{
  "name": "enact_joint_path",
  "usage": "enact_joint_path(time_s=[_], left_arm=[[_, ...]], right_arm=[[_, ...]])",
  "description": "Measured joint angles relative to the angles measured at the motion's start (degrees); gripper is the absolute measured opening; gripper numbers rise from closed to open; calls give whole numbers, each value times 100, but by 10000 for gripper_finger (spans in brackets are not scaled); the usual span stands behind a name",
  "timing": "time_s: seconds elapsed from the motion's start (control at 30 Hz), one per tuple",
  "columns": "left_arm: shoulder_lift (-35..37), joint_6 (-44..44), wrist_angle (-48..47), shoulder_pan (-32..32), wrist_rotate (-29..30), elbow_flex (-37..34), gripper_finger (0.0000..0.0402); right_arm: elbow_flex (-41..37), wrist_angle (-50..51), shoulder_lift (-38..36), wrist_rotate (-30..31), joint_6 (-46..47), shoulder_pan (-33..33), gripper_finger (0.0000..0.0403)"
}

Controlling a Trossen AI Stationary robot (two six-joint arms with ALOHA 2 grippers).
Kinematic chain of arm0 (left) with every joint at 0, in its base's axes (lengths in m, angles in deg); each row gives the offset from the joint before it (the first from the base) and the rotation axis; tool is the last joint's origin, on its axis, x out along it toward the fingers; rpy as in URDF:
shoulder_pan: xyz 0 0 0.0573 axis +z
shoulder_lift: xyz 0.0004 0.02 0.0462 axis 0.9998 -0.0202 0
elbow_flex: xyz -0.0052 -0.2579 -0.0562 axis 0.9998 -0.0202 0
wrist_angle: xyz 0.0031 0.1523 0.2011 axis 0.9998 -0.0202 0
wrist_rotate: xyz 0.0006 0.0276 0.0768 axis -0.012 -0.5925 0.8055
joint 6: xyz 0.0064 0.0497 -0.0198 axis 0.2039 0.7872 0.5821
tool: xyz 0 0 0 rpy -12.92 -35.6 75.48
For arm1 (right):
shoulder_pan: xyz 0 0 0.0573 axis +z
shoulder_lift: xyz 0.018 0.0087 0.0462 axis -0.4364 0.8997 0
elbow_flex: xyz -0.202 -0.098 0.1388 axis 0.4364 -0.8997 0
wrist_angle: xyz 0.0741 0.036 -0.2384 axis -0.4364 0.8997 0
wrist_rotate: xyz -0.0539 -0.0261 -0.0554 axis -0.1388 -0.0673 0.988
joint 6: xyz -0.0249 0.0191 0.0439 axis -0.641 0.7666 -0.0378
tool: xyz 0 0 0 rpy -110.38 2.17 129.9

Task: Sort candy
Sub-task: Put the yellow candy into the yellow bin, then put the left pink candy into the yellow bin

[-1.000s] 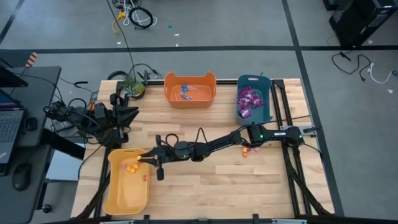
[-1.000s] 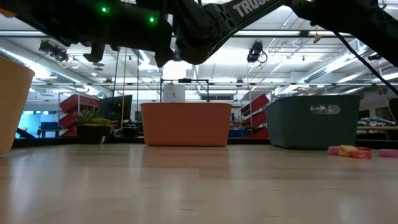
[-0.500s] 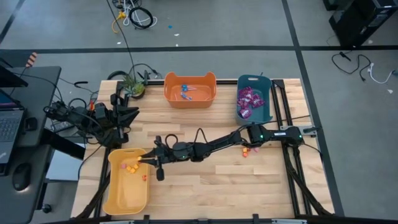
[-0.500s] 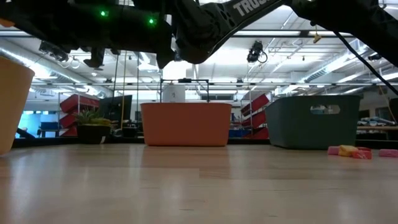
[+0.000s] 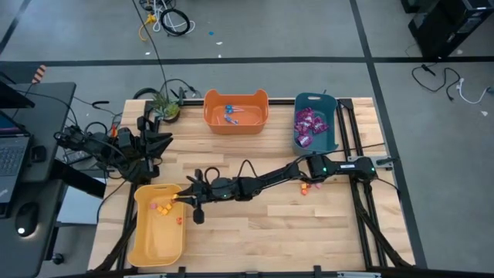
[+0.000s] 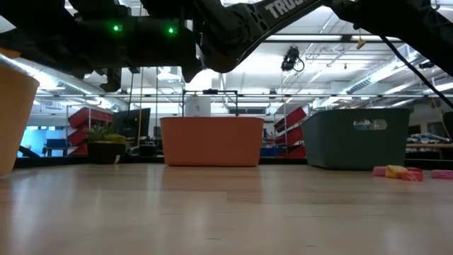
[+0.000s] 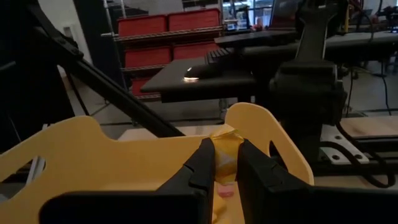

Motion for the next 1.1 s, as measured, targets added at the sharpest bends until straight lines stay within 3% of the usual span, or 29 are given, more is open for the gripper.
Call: enact_joint_path(time_s=[0.53,0.8,0.93,1.1], left_arm=[[0,8,0,0,2,0,67],[0,7,-2,0,2,0,67],[2,-9,-31,1,2,0,67],[0,-20,-159,0,2,0,67]], right_arm=[[0,51,0,2,63,0,110],[0,103,-60,11,-353,9,112],[0,1099,-407,-31,-459,62,112],[2,3553,-1095,-63,-443,199,111]])
